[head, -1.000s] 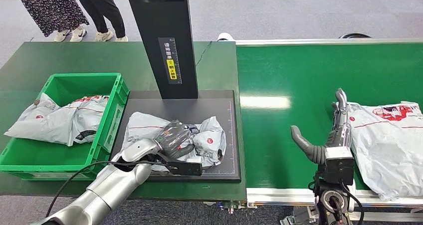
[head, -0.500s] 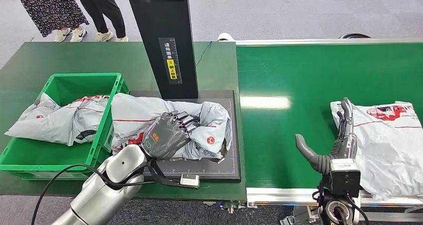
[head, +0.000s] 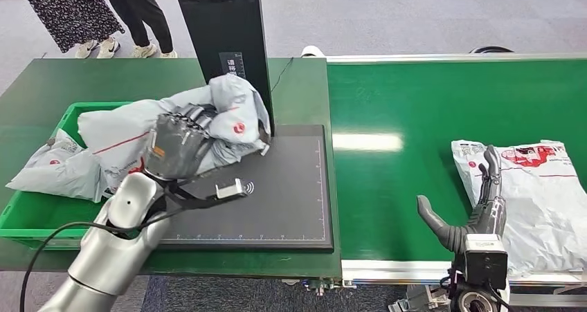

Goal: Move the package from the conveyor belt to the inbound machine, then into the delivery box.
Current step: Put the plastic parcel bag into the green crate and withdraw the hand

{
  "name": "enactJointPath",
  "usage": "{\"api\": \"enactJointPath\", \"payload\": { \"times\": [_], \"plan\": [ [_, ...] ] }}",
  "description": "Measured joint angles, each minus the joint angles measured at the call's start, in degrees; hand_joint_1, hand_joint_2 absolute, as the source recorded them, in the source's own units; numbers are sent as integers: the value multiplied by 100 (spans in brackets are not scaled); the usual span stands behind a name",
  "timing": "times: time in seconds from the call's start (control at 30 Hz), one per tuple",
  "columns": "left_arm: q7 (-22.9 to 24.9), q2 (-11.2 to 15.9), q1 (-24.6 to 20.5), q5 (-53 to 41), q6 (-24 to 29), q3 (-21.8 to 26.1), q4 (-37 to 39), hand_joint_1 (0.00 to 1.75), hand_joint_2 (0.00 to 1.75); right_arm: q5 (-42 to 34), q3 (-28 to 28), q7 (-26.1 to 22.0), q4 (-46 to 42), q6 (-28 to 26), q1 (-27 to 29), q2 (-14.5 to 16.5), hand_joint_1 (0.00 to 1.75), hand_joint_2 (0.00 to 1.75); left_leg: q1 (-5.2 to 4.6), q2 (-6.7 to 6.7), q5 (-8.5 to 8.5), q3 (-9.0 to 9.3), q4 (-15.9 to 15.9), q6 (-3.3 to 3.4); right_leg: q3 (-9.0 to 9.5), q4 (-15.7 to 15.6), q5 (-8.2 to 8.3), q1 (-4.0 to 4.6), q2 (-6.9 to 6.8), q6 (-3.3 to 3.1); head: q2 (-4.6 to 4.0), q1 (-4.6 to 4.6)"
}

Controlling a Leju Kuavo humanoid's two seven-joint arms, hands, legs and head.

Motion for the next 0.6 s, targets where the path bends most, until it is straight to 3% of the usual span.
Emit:
{"api": "enactJointPath", "payload": {
  "times": [0.1,0.3,0.43,0.6],
  "plan": [
    [156,-27,-102,4,-53,258,168,175,175,13,-25,7,-58,0,33,17,0,175,0,0,1,0,0,0,1,0,0,0,1,0,0,1],
    [1096,-115,-488,351,-166,1114,966,175,175,128,-21,74,-73,29,6,62,0,175,0,3,0,-2,0,0,-2,0,0,0,5,0,0,0],
    [1117,-118,-680,413,-83,1543,1485,175,175,171,-10,118,-72,33,-44,80,0,175,3,1,1,-2,0,-1,-2,1,0,2,3,0,0,0],
    [1117,-159,-741,411,-63,1705,1756,175,175,179,-7,124,-72,33,-71,97,0,175,-1,3,0,-5,0,0,-3,1,0,0,4,0,0,2]
  ]
}}
